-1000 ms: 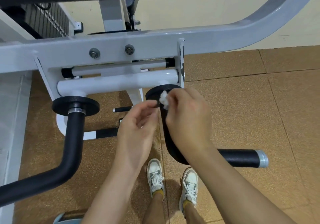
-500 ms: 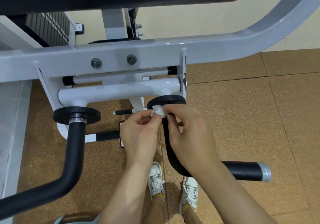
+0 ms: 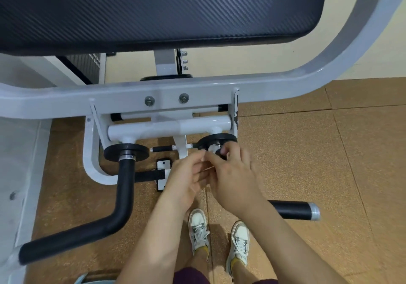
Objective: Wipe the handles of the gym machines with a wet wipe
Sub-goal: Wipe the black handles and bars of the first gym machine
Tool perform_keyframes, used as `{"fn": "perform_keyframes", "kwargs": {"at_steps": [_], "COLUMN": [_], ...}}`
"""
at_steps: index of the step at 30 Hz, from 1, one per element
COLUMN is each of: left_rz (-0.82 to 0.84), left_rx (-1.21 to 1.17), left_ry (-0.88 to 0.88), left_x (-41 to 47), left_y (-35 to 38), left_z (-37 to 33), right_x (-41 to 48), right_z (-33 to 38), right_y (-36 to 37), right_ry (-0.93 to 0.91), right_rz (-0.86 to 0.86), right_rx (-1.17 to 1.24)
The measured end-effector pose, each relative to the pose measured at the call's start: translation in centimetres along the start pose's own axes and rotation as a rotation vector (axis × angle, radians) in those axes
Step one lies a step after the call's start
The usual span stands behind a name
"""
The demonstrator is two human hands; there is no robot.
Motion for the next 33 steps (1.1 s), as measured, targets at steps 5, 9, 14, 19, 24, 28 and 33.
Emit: {"fn": "perform_keyframes", "kwargs": {"at_steps": [5,9,14,19,24,28,33], "left_rz": [-0.127,-0.248,-0.342,-0.18,0.259,0.335,0.371], "left_rx": [-0.191,0.12,0.455,0.437,0.516,0.495,0.589], "left_ry": [-0.049,-0.003,0.164,0.379,0.48,0.559,0.711], "left_x": [1.2,1.7,-2.0,-8.1,-14.8,-18.5,-20.4], "left_y": [0.3,0.2,0.1,6.7,22.5,34.1,46.7], "left_z": [1.8,3.1,-0.2,-5.9,-5.9,-2.5,1.8], "right_x": [-0.6,-2.6,-5.1,-8.0,-10.3,-13.5,-19.8], "right_z": [-1.6,-4.2,-8.1,-12.7,-17.3,-26.0,-39.0], "right_y": [-0.8,-4.2,-7.8,-11.2,-16.9,-23.2,-29.1], "right_ry": [0.032,0.204,0.268,0.427,0.274,0.241,0.348], "right_rz": [0.145,-0.001,0.006,0.076,0.136,-0.162,-0.507], "right_rx": [0.498,0.754,0.774,1.161,1.462,1.364,1.329]}}
Point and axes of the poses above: each hand's wrist, its own x-axis towards the middle knuckle, its own y-axis out of the palm, z = x × y, the point moved 8 cm from there along x, towards the middle knuckle, and after that the axes turned 2 degrees about y, right-handed, at the moved point
